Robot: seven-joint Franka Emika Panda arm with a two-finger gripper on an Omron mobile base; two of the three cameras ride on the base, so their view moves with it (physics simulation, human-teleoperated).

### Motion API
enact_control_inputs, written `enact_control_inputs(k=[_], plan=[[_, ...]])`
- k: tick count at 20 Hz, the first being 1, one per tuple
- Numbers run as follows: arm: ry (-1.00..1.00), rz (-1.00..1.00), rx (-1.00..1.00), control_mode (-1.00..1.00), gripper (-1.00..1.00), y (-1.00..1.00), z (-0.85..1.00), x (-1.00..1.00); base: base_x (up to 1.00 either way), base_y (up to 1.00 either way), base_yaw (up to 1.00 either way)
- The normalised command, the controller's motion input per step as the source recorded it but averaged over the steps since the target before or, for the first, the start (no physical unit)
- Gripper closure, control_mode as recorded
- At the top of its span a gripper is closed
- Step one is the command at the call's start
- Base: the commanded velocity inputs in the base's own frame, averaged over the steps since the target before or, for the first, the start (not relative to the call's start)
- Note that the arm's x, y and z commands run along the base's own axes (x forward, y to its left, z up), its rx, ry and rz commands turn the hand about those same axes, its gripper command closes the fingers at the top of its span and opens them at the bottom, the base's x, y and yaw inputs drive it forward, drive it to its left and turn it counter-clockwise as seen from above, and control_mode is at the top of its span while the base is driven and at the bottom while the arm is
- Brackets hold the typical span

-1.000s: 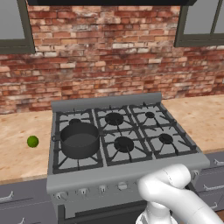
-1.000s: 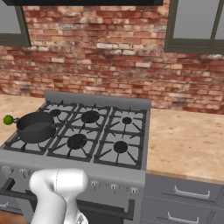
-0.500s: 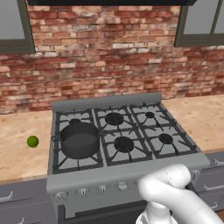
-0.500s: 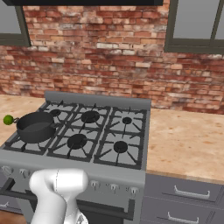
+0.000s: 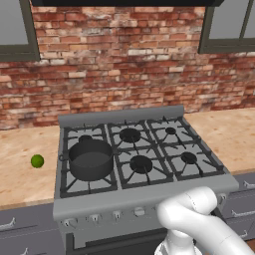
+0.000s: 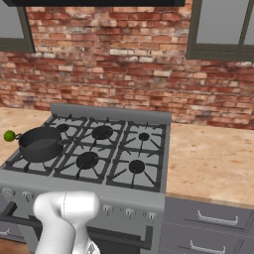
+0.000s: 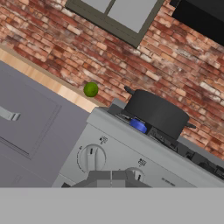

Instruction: Turn on the burner for the pot on the stove. Wait thirty seconds for the pot to heat up. Then add the lime to the pot.

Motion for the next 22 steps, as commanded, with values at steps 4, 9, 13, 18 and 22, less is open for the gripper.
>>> enact_control_inputs(k=[4, 9, 13, 18, 22], plan=[[0.0, 0.0, 0.0, -1.0, 1.0, 0.0, 0.0, 0.0, 0.0, 0.0, 0.0], [0.0, 0.0, 0.0, -1.0, 1.0, 0.0, 0.0, 0.0, 0.0, 0.0, 0.0], [0.0, 0.0, 0.0, -1.0, 1.0, 0.0, 0.0, 0.0, 0.0, 0.0, 0.0], [0.0, 0.0, -0.01, -1.0, 1.0, 0.0, 0.17, 0.0, 0.0, 0.0, 0.0], [0.0, 0.0, -0.04, -1.0, 1.0, 0.0, 0.71, -0.01, 0.0, 0.0, 0.0]])
